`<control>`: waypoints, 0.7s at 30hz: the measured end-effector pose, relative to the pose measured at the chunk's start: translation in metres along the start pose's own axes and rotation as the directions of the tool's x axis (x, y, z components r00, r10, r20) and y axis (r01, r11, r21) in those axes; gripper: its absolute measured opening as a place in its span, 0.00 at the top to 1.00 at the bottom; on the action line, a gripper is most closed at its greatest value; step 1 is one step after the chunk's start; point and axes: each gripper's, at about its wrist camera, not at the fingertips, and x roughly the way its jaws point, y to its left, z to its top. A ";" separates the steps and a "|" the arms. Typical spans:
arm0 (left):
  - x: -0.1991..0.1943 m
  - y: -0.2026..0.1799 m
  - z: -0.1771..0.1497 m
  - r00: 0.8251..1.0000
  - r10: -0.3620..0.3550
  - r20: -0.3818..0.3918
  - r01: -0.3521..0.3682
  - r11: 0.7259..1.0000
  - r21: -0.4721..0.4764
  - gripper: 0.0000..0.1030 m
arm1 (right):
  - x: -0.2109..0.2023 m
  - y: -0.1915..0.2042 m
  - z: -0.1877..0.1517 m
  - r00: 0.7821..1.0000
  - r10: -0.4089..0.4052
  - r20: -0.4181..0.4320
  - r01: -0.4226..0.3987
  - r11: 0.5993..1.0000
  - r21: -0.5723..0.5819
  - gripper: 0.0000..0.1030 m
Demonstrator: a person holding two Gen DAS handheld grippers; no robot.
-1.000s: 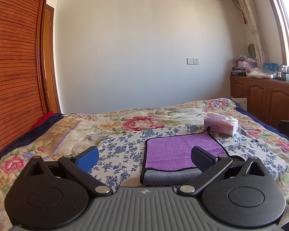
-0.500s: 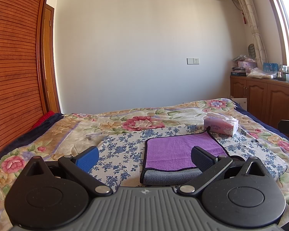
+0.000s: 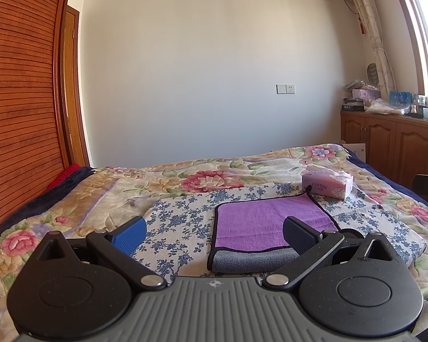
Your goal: Fold towel
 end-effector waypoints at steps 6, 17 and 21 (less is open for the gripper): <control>0.000 0.000 0.000 1.000 0.000 -0.001 0.000 1.000 0.000 0.00 | 0.004 0.001 0.003 1.000 0.003 -0.001 -0.003 1.000 0.002 0.00; 0.002 -0.001 -0.009 1.000 0.001 -0.004 -0.001 1.000 0.004 0.00 | 0.002 0.004 0.001 1.000 0.007 -0.003 -0.007 1.000 0.003 0.00; 0.002 -0.004 -0.005 1.000 0.000 -0.004 0.000 1.000 0.004 0.00 | 0.003 0.004 0.000 1.000 0.007 -0.003 -0.007 1.000 0.003 0.00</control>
